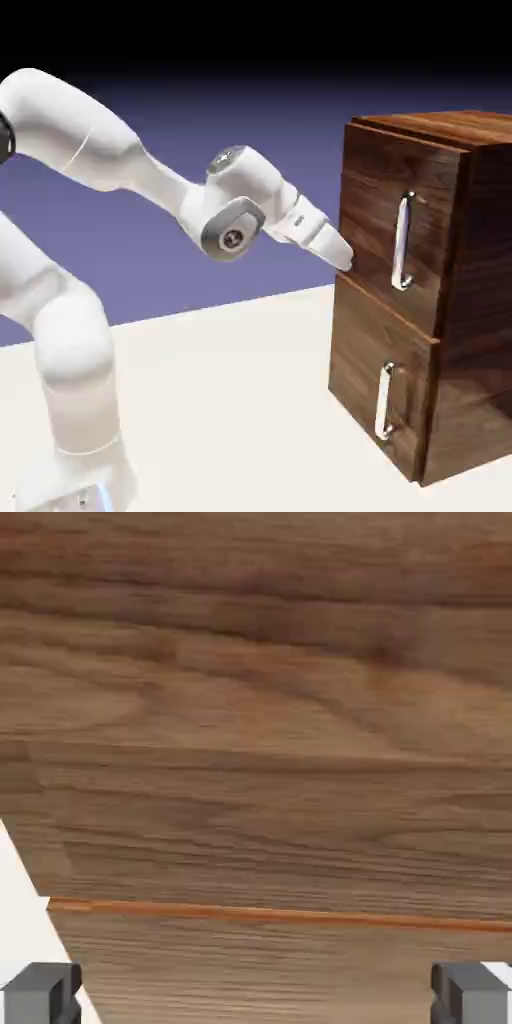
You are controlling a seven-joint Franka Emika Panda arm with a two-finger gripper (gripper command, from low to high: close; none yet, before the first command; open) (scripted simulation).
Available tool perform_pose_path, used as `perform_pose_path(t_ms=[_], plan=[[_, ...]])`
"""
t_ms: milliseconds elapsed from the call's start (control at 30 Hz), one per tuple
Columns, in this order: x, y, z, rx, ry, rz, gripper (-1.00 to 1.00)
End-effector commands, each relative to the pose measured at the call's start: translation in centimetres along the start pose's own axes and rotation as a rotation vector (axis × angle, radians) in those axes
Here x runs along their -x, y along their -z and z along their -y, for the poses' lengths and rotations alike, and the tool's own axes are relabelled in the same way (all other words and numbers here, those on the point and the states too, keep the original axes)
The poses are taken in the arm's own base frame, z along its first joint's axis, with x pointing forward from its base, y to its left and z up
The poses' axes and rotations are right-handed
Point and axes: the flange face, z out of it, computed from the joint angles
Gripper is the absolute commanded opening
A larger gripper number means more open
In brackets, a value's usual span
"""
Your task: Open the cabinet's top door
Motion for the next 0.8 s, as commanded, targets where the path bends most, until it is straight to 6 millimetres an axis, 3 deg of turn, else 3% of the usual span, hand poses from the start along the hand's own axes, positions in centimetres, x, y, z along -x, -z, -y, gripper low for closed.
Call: perform_pose_path(t_ms=[0,367,767], plan=[[-0.3,0.5,0.3,-0.009,0.054,-0.011,0.0],[-2.6,5.5,2.3,-0.065,0.625,-0.162,0.0],[-4.5,9.8,1.6,-0.034,1.205,-0.361,0.0]])
